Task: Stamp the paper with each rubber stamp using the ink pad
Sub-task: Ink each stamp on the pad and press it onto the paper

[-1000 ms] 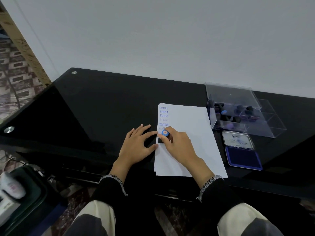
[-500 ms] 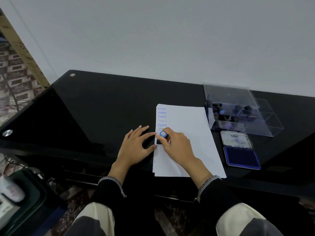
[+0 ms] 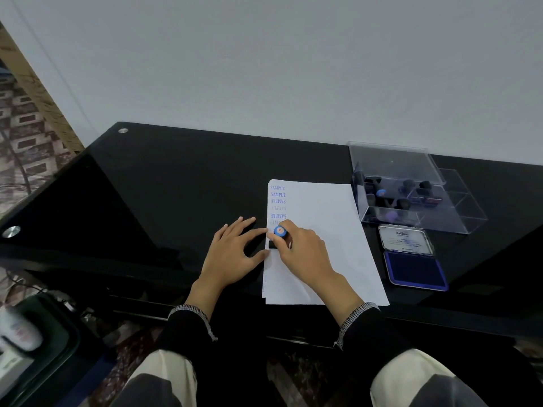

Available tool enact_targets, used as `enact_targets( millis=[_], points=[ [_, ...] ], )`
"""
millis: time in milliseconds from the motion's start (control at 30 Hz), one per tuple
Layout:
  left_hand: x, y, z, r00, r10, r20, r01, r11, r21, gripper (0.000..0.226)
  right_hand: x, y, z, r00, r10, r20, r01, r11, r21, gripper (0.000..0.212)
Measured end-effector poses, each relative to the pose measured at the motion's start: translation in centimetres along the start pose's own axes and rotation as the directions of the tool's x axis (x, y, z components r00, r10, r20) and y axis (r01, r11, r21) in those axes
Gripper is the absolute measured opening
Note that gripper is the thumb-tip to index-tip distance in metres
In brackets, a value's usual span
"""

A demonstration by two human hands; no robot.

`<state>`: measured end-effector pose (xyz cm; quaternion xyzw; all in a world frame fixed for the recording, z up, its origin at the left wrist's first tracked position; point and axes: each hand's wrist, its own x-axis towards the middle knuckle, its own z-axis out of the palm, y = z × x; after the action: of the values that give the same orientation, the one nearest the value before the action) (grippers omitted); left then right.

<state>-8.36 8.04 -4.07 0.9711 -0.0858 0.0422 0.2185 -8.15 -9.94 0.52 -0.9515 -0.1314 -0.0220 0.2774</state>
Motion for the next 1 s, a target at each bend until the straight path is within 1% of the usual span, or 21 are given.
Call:
enact_targets(
  millis=[267,333,367,400,433,500,567,633,700,800,900,1000],
  points=[
    [0.0,0.1,-0.1,1.000,0.006,-0.008,-0.006,1.000,0.008,0.069,0.7,0.0,-0.1,0.999,0.030,0.014,-0.031,0.999,0.032,0.042],
    [0.0,0.0,-0.1,1.000,0.009,-0.013,-0.009,1.000,0.000,0.068,0.9,0.2,0.1,0.999,0.048,0.023,-0.049,0.998,0.043,0.038],
    [0.0,0.0,-0.1,1.000,0.010,-0.011,-0.010,1.000,0.000,0.067,1.0,0.5,0.0,0.997,0.076,0.014,-0.077,0.992,0.099,0.032],
    [-0.1,0.0,-0.1,1.000,0.012,-0.007,-0.012,1.000,-0.001,0.066,1.0,0.7,-0.2,0.993,0.116,-0.014,-0.111,0.973,0.204,0.028],
    [-0.1,-0.1,-0.2,1.000,0.014,-0.003,-0.014,1.000,-0.001,0.066,0.8,1.0,-0.6,0.982,0.180,-0.049,-0.154,0.931,0.330,0.026],
    [-0.2,0.0,-0.3,1.000,0.016,0.002,-0.016,1.000,-0.007,0.065,0.4,1.7,-1.7,0.938,0.323,-0.123,-0.209,0.813,0.544,0.028],
    [-0.2,0.1,-0.4,1.000,0.017,0.004,-0.016,1.000,-0.018,0.065,0.0,2.5,-2.6,0.883,0.439,-0.166,-0.229,0.711,0.665,0.029],
    [-0.2,0.2,-0.5,1.000,0.015,0.013,-0.015,1.000,-0.019,0.067,-0.3,3.2,-3.0,0.836,0.524,-0.166,-0.234,0.613,0.755,0.029],
    [-0.2,0.2,-0.6,1.000,0.014,0.019,-0.013,1.000,-0.017,0.067,-0.4,3.8,-2.9,0.807,0.570,-0.156,-0.230,0.545,0.806,0.029],
    [-0.3,0.2,-0.6,1.000,0.015,0.007,-0.015,1.000,-0.025,0.066,-0.7,4.3,-2.6,0.795,0.590,-0.141,-0.223,0.500,0.837,0.028],
    [-0.2,0.3,-0.6,1.000,0.013,0.013,-0.012,1.000,-0.026,0.066,-1.0,4.5,-2.3,0.789,0.597,-0.142,-0.221,0.492,0.842,0.029],
    [-0.2,0.4,-0.6,1.000,0.008,0.020,-0.008,1.000,-0.019,0.067,-1.2,4.5,-2.1,0.801,0.578,-0.156,-0.209,0.514,0.832,0.027]
  ],
)
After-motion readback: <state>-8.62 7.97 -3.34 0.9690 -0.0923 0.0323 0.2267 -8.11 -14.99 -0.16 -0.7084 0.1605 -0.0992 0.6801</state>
